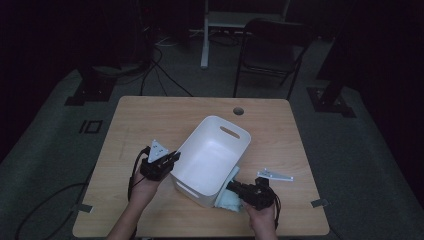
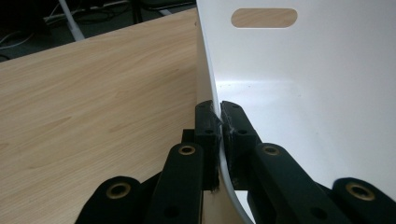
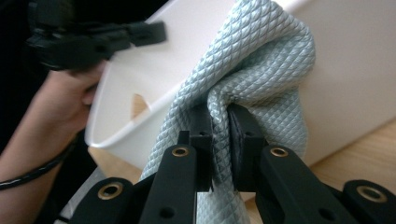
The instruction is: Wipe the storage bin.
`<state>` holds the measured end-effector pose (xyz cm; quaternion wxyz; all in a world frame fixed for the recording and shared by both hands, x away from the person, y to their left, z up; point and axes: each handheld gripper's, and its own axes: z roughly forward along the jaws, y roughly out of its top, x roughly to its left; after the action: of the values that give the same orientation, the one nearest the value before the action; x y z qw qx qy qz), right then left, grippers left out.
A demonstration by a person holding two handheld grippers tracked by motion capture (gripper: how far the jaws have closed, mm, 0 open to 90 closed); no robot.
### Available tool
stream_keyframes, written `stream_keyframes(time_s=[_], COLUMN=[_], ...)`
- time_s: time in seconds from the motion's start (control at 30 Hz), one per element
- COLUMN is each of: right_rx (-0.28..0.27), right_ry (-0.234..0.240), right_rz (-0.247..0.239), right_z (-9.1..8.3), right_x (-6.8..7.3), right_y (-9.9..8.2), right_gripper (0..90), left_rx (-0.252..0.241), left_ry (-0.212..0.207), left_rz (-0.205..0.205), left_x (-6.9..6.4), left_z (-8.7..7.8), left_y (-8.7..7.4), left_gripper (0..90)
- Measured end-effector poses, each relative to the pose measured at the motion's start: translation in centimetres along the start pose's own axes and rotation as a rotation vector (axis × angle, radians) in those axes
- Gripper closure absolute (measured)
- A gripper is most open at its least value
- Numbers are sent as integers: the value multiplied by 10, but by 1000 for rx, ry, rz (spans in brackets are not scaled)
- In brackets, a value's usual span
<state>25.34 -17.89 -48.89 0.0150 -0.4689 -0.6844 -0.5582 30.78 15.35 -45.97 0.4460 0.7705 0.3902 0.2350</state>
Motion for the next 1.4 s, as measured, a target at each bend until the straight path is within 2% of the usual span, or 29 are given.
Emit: stream_keyframes(time_s=[0.3, 0.6, 0.7, 0.77, 0.83, 0.93, 0.97, 1.07, 1.13, 1.17, 1.2, 1.23, 1.27, 1.33, 1.4], right_rx=[29, 112, 164, 159, 165, 159, 157, 140, 114, 114, 104, 68, 49, 21, 1], right_ry=[-99, -171, -177, -159, -158, -143, -135, -132, -92, -92, -72, -2, 25, 51, 51], right_rz=[8, 90, 133, 164, 156, 182, 186, 125, 122, 122, 123, 108, 89, 31, -1], right_z=[15, 36, 45, 47, 47, 46, 44, 36, 28, 28, 24, 11, 6, -4, -9], right_x=[-20, -56, -69, -75, -75, -75, -73, -55, -45, -45, -40, -20, -10, 8, 19], right_y=[-8, -17, -21, -23, -22, -23, -23, -21, -20, -20, -19, -15, -13, -11, -10], right_gripper=[825, 835, 835, 836, 839, 841, 841, 841, 841, 841, 841, 840, 840, 839, 838], left_rx=[1, -3, -6, -3, -2, -2, -1, 1, 0, 0, -2, -1, -1, 3, 6], left_ry=[3, -2, -1, 6, 11, 21, 24, 26, 27, 27, 28, 26, 24, 20, 16], left_rz=[9, -4, -12, -7, -15, -18, -16, -13, -14, -14, -15, -16, -15, -12, -4], left_x=[-1, 0, 0, 0, 0, -1, -1, -1, -1, -1, -2, -2, -2, -2, -3], left_z=[0, 1, 1, 2, 3, 4, 4, 4, 3, 3, 3, 3, 3, 3, 3], left_y=[0, 0, 0, 0, 1, 1, 1, 1, 1, 1, 1, 1, 1, 1, 1], left_gripper=[847, 844, 836, 835, 836, 838, 839, 839, 839, 839, 839, 840, 841, 842, 843])
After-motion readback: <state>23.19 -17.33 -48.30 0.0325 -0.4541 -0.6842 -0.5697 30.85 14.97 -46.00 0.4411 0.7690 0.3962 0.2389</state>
